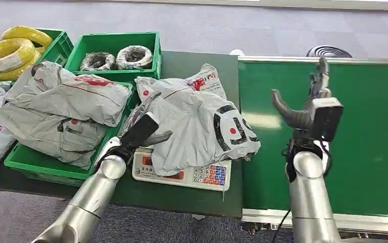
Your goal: Moved the parcel from conveyor to table for the left to box.
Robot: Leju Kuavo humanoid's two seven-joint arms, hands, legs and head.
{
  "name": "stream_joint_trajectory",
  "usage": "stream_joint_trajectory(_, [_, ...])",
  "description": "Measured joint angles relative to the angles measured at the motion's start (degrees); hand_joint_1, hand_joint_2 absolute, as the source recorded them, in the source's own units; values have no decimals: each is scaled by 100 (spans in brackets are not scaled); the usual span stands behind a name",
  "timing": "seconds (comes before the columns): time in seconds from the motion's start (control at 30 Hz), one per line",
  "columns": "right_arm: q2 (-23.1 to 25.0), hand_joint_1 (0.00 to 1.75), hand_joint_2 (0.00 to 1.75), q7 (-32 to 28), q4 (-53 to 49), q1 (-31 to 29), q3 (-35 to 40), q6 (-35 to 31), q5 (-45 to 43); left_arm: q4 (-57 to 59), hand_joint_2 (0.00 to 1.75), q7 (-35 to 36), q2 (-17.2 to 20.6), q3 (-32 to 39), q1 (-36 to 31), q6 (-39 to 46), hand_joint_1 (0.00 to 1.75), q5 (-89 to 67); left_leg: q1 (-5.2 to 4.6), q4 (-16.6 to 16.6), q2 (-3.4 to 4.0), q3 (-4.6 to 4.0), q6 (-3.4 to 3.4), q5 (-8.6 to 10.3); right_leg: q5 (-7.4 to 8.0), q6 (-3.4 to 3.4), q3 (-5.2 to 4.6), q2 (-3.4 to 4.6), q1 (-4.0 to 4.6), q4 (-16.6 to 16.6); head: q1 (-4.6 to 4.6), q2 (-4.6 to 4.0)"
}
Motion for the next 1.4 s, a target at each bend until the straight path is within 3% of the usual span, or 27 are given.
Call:
stream_joint_trajectory(0.2, [-60,0,175,-65,-910,878,-394,0,-11,1223,175,111,-428,-275,-510,-13,0,-186,-3,-2,7,-6,0,-1,0,0,-4,3,3,0,-4,0])
stream_joint_trajectory(0.43, [-66,0,175,-22,-1284,1145,-545,0,-9,1849,175,155,-693,-422,-784,-7,0,-243,-1,-2,8,-3,0,1,0,0,-3,3,5,2,-2,0])
stream_joint_trajectory(0.47, [-62,0,175,-9,-1311,1167,-558,0,0,1912,175,212,-730,-442,-812,0,7,-326,-1,-2,7,-3,0,1,0,0,-2,2,5,2,-2,0])
stream_joint_trajectory(0.5, [-51,0,175,7,-1337,1190,-567,9,18,1995,175,295,-761,-484,-853,35,35,-436,-2,-2,6,-4,0,1,0,0,-1,2,5,2,0,0])
stream_joint_trajectory(0.53, [-16,0,175,38,-1354,1200,-569,35,62,2090,175,400,-820,-559,-897,79,134,-582,-2,-2,5,-4,0,1,0,0,-1,2,5,2,-2,0])
stream_joint_trajectory(0.63, [98,0,175,107,-1372,1195,-567,101,210,2398,175,783,-986,-825,-1029,197,159,-1151,-3,-2,4,-5,0,1,0,0,1,2,4,2,-2,0])
stream_joint_trajectory(0.77, [207,0,175,158,-1385,1183,-569,140,337,2671,175,1062,-1113,-1187,-1127,278,159,-1574,-3,-2,1,-4,1,1,0,0,4,1,4,1,-2,0])
stream_joint_trajectory(0.83, [255,0,175,184,-1402,1187,-589,190,376,2754,175,1123,-1126,-1292,-1172,328,169,-1683,-3,-2,2,-1,1,1,0,0,6,1,4,1,0,0])
stream_joint_trajectory(1.13, [421,0,175,197,-1551,1237,-755,337,476,2904,175,1219,-1093,-1410,-1303,505,175,-1869,-3,-3,4,3,2,2,0,0,10,2,5,2,-2,0])
stream_joint_trajectory(1.3, [502,0,175,199,-1652,1359,-871,361,525,2725,175,567,-960,-1123,-1297,984,175,-1582,-2,-3,8,2,1,2,0,0,7,3,6,3,-2,0])
stream_joint_trajectory(1.4, [507,0,175,173,-1721,1506,-947,352,507,1788,175,142,-691,-701,-1117,1220,175,-1267,0,-4,11,2,1,2,0,0,6,4,9,4,-4,0])
